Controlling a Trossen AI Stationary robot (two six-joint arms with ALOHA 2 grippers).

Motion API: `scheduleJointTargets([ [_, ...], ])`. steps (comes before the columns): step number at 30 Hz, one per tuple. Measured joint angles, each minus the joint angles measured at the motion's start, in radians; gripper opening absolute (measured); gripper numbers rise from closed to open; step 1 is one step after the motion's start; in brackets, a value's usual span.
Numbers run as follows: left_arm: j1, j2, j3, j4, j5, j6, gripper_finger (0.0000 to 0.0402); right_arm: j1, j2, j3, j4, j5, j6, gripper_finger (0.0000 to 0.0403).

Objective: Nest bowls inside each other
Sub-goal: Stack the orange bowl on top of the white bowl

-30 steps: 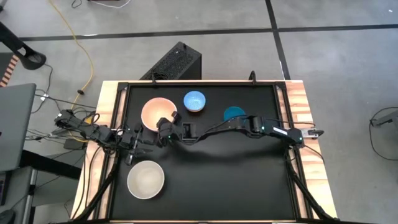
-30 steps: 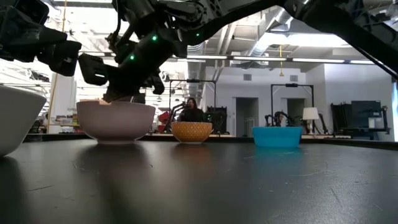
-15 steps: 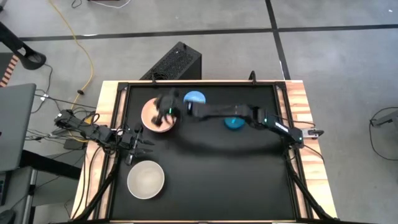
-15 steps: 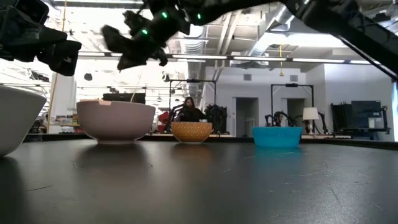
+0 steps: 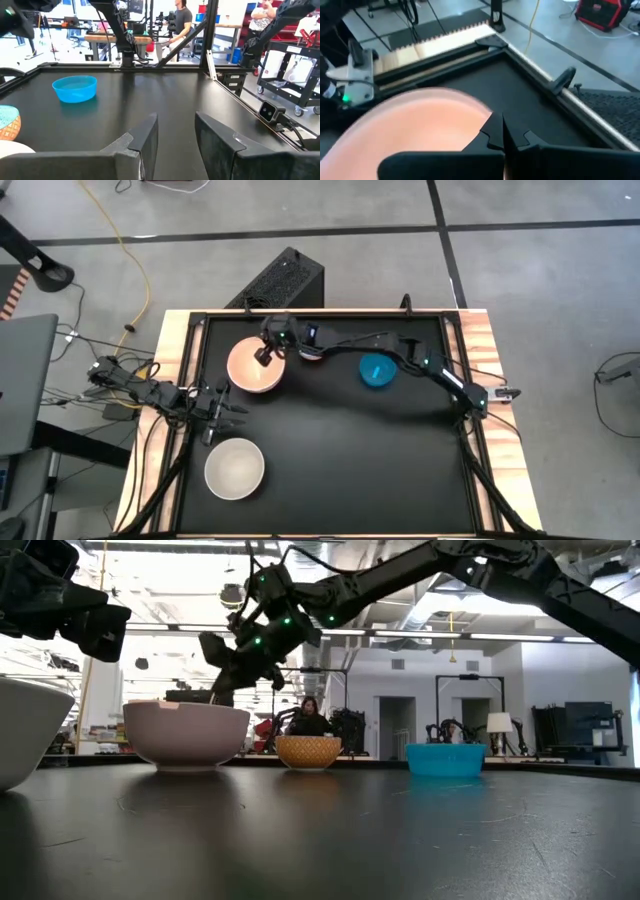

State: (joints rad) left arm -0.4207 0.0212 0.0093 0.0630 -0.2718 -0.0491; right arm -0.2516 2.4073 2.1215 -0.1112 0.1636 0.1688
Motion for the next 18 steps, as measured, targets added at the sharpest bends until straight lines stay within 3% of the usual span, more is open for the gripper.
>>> scheduleJointTargets([
  [8,0.0,0.0,0.0,0.0,0.0,0.0,0.0118,-0.009,0.004,-0.015,-0.049,0.016,0.025,0.0002],
  [18,0.0,0.0,0.0,0.0,0.0,0.0,0.0118,-0.019,0.003,-0.015,0.016,0.024,0.031,0.0002],
])
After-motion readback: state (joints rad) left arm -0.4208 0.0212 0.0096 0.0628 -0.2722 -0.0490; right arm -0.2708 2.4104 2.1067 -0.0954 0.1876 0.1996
